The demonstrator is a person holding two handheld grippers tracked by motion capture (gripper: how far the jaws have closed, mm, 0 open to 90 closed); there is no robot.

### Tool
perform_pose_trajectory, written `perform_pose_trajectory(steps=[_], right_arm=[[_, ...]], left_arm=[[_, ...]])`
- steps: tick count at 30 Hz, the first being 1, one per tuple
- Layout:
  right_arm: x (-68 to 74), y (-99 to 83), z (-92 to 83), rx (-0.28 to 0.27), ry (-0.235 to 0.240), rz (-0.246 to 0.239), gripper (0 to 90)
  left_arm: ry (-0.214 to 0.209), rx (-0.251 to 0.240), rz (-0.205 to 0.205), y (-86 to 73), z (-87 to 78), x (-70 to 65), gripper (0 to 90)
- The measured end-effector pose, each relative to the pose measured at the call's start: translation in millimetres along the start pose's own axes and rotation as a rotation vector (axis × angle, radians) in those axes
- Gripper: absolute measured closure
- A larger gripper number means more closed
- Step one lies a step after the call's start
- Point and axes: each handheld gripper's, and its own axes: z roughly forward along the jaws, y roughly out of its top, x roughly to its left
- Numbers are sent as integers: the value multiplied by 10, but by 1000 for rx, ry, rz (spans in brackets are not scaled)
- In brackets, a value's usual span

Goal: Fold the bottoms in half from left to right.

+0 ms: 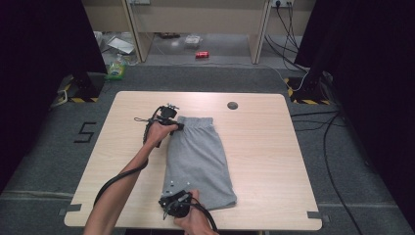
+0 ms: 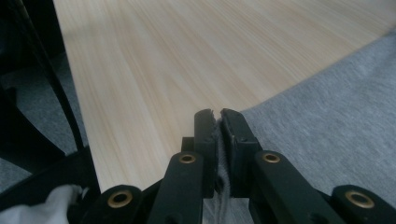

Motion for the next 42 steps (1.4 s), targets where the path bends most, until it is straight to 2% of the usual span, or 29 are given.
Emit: perform_pose_trajectory(steps=[4, 7, 8, 9, 10, 12, 15, 16, 17, 18, 20, 21, 22, 26, 32, 34, 35, 40, 42], right_arm=[[62, 90, 137, -1, 20, -7, 851], [92, 136, 191, 0, 22, -7, 847], [107, 149, 207, 2, 23, 8, 834], [96, 159, 219, -2, 29, -1, 805], [79, 166, 199, -11, 38, 22, 736], [64, 182, 141, -33, 51, 30, 668], [24, 235, -37, -60, 42, 24, 626], [24, 235, -37, -60, 42, 24, 626], [-56, 248, -192, -81, 13, 33, 614], [-56, 248, -192, -81, 13, 33, 614], [-176, 226, -342, -94, -15, 44, 608], [-306, 174, -480, -99, -52, 61, 607], [-377, 142, -539, -103, -71, 74, 607], [-638, 41, -719, -117, -140, 122, 605], [-992, 1, -859, -143, -221, 178, 593], [-1041, -3, -874, -147, -231, 188, 589], [-1144, -15, -895, -147, -257, 198, 582], [-1424, -55, -889, -132, -300, 238, 565], [-1474, -58, -886, -128, -305, 248, 562]], left_arm=[[-16, -11, -29, -76, -60, 164, 686], [-30, -16, -50, -93, -58, 188, 681], [-28, -18, -51, -95, -57, 183, 680], [-23, -17, -46, -94, -57, 177, 680], [-16, -17, -47, -95, -56, 168, 669], [-17, -19, -55, -98, -56, 171, 654], [-21, -28, -88, -113, -74, 186, 622], [-21, -28, -88, -113, -74, 186, 612], [-21, -30, -93, -118, -83, 191, 599], [-21, -31, -97, -118, -92, 195, 599], [-17, -35, -105, -109, -112, 204, 565], [-19, -40, -112, -104, -122, 210, 561], [-26, -52, -133, -98, -143, 218, 551], [-29, -62, -154, -83, -181, 242, 531], [-34, -62, -174, -99, -186, 262, 521], [-33, -58, -174, -105, -184, 265, 518], [-30, -56, -179, -111, -176, 268, 510], [-29, -49, -182, -122, -155, 263, 508], [-30, -47, -185, -122, -148, 263, 508]])
